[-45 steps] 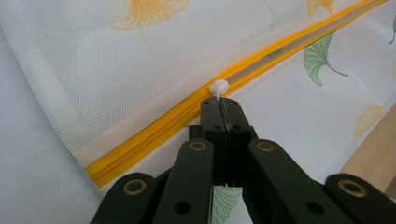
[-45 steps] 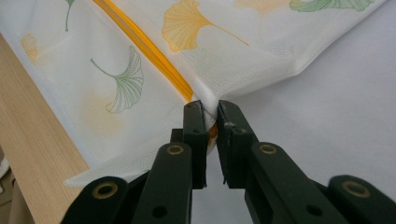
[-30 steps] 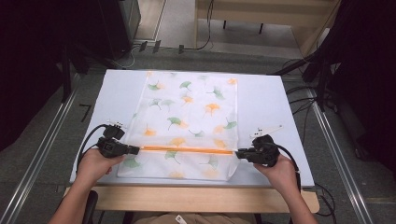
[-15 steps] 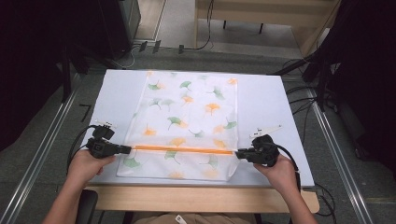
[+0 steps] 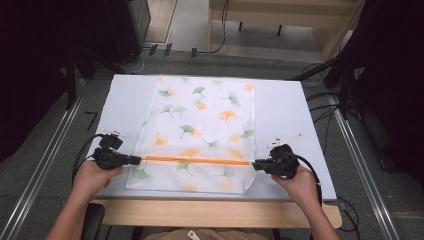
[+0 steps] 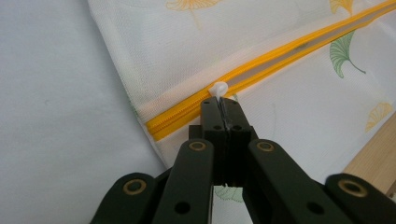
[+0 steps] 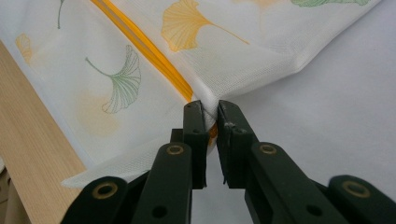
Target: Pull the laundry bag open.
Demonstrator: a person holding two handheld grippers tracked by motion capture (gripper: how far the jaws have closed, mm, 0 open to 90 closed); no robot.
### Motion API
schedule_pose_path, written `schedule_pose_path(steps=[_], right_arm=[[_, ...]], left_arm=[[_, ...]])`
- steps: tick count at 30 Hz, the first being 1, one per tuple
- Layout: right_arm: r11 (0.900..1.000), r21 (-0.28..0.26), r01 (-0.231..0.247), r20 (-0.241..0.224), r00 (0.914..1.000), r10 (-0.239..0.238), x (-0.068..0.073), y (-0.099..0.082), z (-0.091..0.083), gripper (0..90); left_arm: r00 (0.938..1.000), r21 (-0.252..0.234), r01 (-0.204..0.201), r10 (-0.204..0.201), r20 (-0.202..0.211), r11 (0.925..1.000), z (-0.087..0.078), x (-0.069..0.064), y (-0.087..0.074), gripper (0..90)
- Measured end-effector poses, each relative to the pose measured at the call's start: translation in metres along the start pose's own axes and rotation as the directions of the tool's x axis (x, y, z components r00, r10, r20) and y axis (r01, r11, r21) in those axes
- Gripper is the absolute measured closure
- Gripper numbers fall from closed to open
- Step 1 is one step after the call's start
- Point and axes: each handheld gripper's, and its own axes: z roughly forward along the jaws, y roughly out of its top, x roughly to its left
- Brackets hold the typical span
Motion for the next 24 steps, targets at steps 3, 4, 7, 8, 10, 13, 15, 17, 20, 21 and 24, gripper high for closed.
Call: schedule_pose_path(steps=[3, 4, 7, 8, 10, 13, 15, 17, 20, 21, 24], right_arm=[[1.0000, 0.000, 0.001, 0.001, 1.0000, -0.001, 0.0002, 0.0000, 0.0003, 84.2], [1.0000, 0.000, -0.001, 0.001, 1.0000, 0.001, 0.0002, 0.0000, 0.0003, 84.2], [1.0000, 0.000, 0.000, 0.000, 1.0000, 0.000, 0.0001, 0.0000, 0.0003, 84.2], [1.0000, 0.000, 0.000, 0.000, 1.0000, 0.000, 0.0002, 0.0000, 0.0002, 84.2], [1.0000, -0.001, 0.000, -0.002, 1.0000, 0.000, 0.0003, 0.0001, 0.0001, 84.2], [1.0000, 0.001, -0.001, -0.002, 1.0000, 0.001, 0.0004, 0.0002, 0.0003, 84.2], [1.0000, 0.000, -0.001, -0.003, 1.0000, 0.001, 0.0004, 0.0002, 0.0003, 84.2], [1.0000, -0.001, -0.001, -0.003, 1.0000, 0.001, 0.0004, 0.0001, 0.0002, 84.2], [1.0000, -0.001, -0.001, -0.004, 1.0000, 0.001, 0.0003, 0.0001, 0.0003, 84.2], [1.0000, 0.000, 0.001, -0.005, 1.0000, -0.001, 0.0002, 0.0001, 0.0002, 84.1], [1.0000, -0.001, 0.002, -0.005, 1.0000, -0.002, 0.0003, 0.0002, -0.0001, 84.1]], left_arm=[[1.0000, -0.001, 0.001, -0.001, 0.002, 1.0000, -0.0002, 0.0002, -0.0001, 90.0], [1.0000, -0.001, 0.001, -0.001, 0.002, 1.0000, -0.0002, 0.0002, -0.0001, 90.0], [1.0000, -0.001, 0.000, 0.000, 0.005, 1.0000, -0.0006, 0.0009, -0.0003, 90.0], [1.0000, 0.004, -0.007, 0.007, 0.004, 1.0000, -0.0010, 0.0015, -0.0003, 90.0], [1.0000, 0.001, 0.003, -0.003, 0.007, 1.0000, -0.0007, 0.0017, -0.0006, 90.0], [0.9999, 0.001, 0.003, -0.003, 0.010, 1.0000, -0.0011, 0.0022, -0.0008, 90.0], [0.9999, 0.005, 0.003, -0.003, 0.011, 1.0000, -0.0013, 0.0026, -0.0009, 90.0], [1.0000, 0.013, -0.005, 0.005, 0.005, 0.9999, -0.0016, 0.0038, -0.0011, 90.0], [1.0000, 0.011, -0.007, 0.006, 0.002, 0.9999, -0.0017, 0.0039, -0.0013, 90.0], [1.0000, 0.001, 0.005, -0.005, 0.005, 1.0000, -0.0015, 0.0037, -0.0015, 90.0], [1.0000, 0.001, 0.010, -0.010, -0.001, 0.9999, -0.0023, 0.0048, -0.0021, 90.0]])
